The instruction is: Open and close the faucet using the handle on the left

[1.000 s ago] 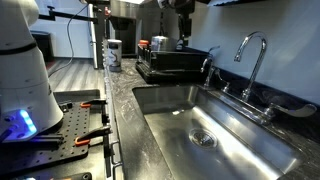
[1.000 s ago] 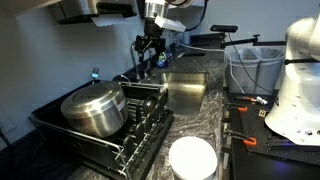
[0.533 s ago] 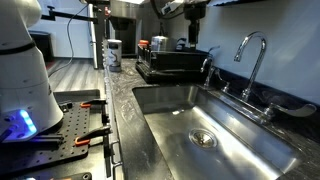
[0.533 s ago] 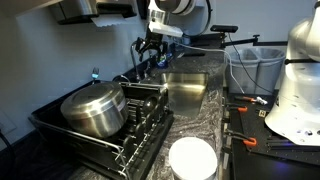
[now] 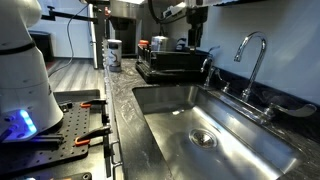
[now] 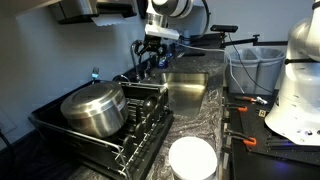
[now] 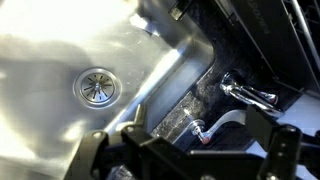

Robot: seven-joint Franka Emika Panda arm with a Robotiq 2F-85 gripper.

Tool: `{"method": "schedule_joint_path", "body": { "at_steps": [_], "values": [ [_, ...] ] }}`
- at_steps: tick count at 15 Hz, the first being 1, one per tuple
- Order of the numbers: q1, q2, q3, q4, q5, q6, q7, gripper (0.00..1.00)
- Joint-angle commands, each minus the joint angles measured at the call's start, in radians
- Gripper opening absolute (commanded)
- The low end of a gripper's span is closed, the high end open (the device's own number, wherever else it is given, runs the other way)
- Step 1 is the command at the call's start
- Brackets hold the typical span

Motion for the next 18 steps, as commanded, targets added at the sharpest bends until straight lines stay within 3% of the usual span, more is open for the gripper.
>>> {"method": "schedule_joint_path", "body": {
  "at_steps": [1, 5, 10, 18],
  "values": [
    [-0.002, 0.08, -0.001, 0.08, 0.001, -0.018, 0.198, 1.0],
    [0.015, 0.16, -0.006, 0.167, 0.06, -0.015, 0.346, 1.0],
    [0.023, 0.258, -0.002, 0.284, 0.173, 0.042, 0.363, 1.0],
    [0.026, 0.395, -0.013, 0.359, 0.193, 0.082, 0.456, 1.0]
  ]
}}
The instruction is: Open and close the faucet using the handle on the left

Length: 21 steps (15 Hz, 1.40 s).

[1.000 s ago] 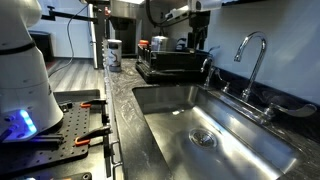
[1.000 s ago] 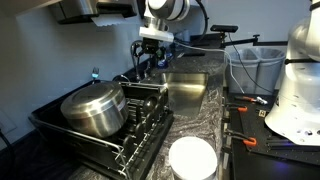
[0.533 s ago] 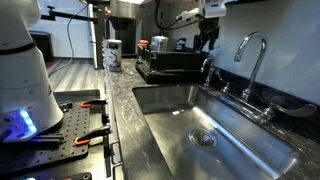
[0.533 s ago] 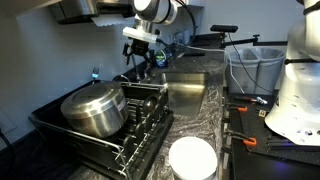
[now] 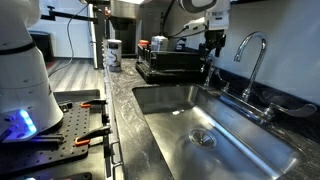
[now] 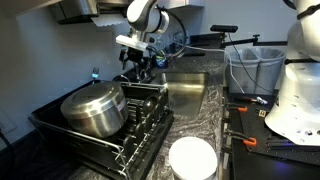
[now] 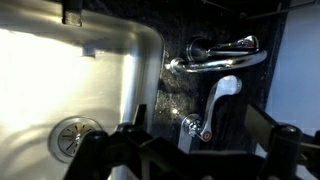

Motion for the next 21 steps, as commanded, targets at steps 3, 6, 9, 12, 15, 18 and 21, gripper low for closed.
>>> {"method": "schedule_joint_path", "body": {
  "at_steps": [3, 6, 9, 12, 15, 18, 21],
  "values": [
    [0.007, 0.106, 0.007, 0.064, 0.07, 0.094, 0.019, 1.0],
    [-0.002, 0.147, 0.029, 0.095, 0.124, 0.133, 0.002, 1.0],
    [-0.006, 0.18, 0.043, 0.128, 0.154, 0.15, -0.007, 1.0],
    [-0.005, 0.209, 0.04, 0.162, 0.155, 0.157, -0.002, 1.0],
    [-0.012, 0.234, 0.043, 0.192, 0.159, 0.152, -0.003, 1.0],
    [-0.012, 0.261, 0.046, 0.221, 0.162, 0.148, 0.0, 1.0],
    [-0.01, 0.283, 0.049, 0.245, 0.163, 0.145, 0.002, 1.0]
  ]
}}
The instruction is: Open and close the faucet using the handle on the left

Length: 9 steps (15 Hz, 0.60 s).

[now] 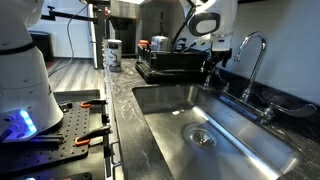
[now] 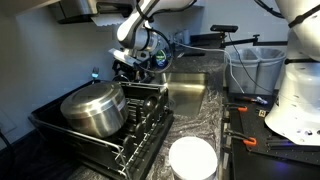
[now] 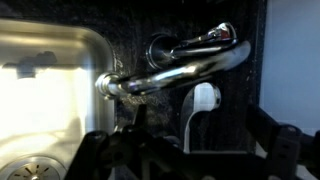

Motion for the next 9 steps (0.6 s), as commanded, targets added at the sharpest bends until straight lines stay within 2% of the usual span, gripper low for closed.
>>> {"method": "schedule_joint_path", "body": {
  "at_steps": [1, 2, 3, 5, 9],
  "values": [
    [-0.005, 0.036, 0.015, 0.049, 0.024, 0.004, -0.003, 1.0],
    [-0.008, 0.041, 0.018, 0.055, 0.028, 0.002, -0.004, 1.0],
    [-0.011, 0.045, 0.022, 0.059, 0.031, 0.002, -0.008, 0.75],
    [-0.012, 0.051, 0.024, 0.063, 0.03, 0.005, -0.012, 0.66],
    [-0.016, 0.052, 0.026, 0.059, 0.033, 0.01, -0.017, 0.34]
  ]
}}
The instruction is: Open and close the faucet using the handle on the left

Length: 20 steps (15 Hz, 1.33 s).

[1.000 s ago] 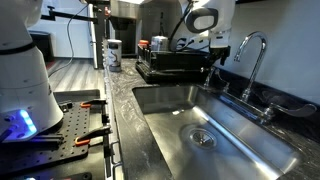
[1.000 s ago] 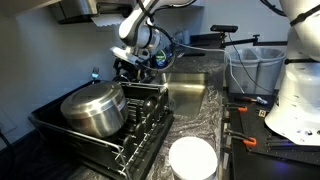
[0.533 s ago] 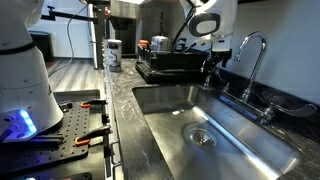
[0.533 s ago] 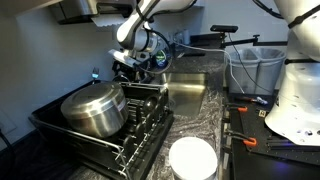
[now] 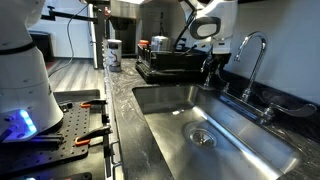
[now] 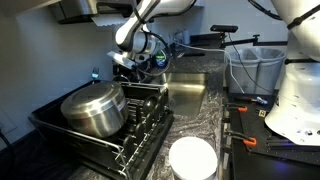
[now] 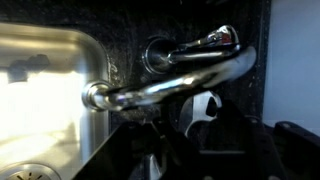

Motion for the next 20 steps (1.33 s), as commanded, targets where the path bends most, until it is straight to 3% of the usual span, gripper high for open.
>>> {"method": "schedule_joint_path", "body": {
  "at_steps": [1, 4, 5, 7, 20],
  "values": [
    [-0.017, 0.004, 0.02, 0.011, 0.034, 0.013, -0.02, 0.27],
    [-0.021, -0.019, 0.024, -0.009, 0.042, 0.029, -0.032, 0.04],
    [-0.024, -0.025, 0.028, -0.015, 0.049, 0.035, -0.039, 0.0],
    [-0.031, -0.043, 0.034, -0.035, 0.064, 0.034, -0.047, 0.05],
    [-0.031, -0.142, 0.033, -0.19, 0.134, 0.024, -0.168, 0.05]
  ]
}}
